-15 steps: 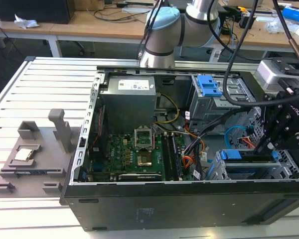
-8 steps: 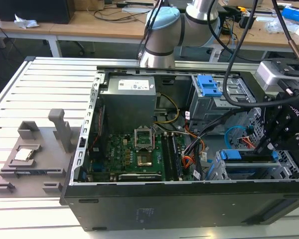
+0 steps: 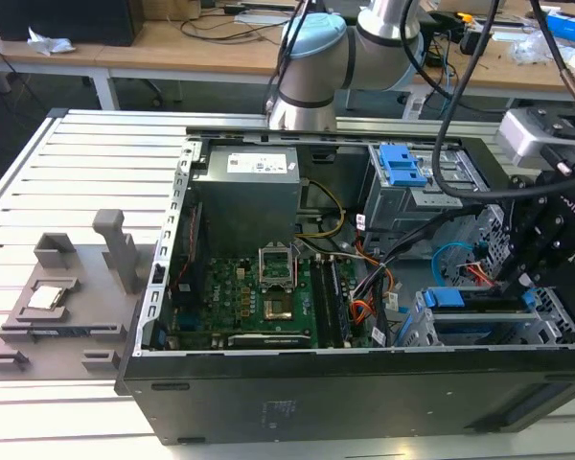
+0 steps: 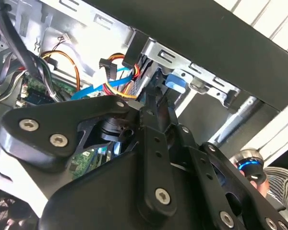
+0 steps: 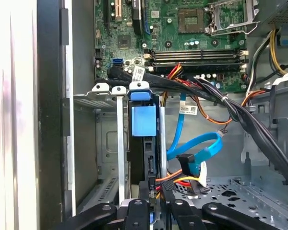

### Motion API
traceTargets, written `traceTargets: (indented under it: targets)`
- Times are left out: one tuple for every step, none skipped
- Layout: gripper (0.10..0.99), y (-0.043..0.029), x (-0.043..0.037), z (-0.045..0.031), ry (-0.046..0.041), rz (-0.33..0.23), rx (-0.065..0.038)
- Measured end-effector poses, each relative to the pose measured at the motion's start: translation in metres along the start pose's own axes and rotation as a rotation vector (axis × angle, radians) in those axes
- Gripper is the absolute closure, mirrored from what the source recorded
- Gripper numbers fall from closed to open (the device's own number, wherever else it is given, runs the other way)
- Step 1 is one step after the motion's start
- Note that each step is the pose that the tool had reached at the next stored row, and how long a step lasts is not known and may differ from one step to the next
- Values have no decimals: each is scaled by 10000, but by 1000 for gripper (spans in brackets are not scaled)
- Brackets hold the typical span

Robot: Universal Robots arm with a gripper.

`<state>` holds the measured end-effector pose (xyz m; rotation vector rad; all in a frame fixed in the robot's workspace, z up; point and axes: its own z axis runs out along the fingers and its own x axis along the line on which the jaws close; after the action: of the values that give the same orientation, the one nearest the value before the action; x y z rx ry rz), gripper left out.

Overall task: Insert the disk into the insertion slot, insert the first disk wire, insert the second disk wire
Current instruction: 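Insert the first disk wire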

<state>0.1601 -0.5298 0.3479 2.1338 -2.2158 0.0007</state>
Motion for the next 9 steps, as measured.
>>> traceTargets:
  targets:
    - [847, 2, 0, -53, -1, 0, 0]
    - [847, 5, -5, -114, 0, -1, 0]
    - [847, 7, -24, -140, -1, 0, 0]
    - [859, 9, -58, -152, 0, 0, 0]
    - [859, 10, -79, -157, 0, 0, 0]
    - [980, 10, -84, -159, 0, 0, 0]
    - [980, 10, -84, -159, -1, 0, 0]
    - [980, 10, -85, -159, -4, 0, 0]
    - [980, 11, -85, -160, -6, -1, 0]
